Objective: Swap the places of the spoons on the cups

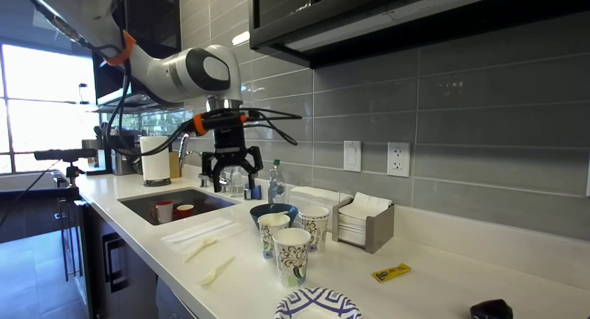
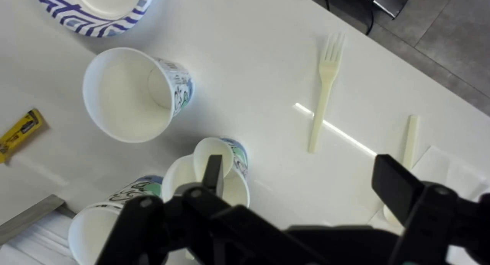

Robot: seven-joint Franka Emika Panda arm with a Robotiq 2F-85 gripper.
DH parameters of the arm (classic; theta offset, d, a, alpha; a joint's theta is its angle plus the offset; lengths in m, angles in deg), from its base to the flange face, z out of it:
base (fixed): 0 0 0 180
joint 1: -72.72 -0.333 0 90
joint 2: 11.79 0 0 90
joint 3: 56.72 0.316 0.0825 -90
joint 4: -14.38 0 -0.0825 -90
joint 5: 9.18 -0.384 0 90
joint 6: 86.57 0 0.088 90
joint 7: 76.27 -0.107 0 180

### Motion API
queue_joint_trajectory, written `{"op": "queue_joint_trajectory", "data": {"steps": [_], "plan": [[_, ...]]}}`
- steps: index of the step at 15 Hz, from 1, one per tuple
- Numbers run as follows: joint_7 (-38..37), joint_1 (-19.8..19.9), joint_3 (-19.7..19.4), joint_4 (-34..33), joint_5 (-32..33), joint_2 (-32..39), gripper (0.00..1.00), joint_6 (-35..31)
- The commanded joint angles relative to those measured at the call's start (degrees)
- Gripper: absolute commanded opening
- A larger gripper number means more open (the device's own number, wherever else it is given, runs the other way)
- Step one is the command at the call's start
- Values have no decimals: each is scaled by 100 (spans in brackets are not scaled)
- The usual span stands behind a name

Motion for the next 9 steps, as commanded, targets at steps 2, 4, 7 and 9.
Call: {"op": "queue_joint_trajectory", "data": {"steps": [2, 4, 7, 9], "plan": [[544, 108, -191, -350, 84, 463, 100, -507], [748, 133, -257, -445, 15, 698, 100, -733], [874, 158, -288, -504, -34, 1015, 100, -1003], [901, 182, -283, -524, -38, 1181, 100, -1162]]}}
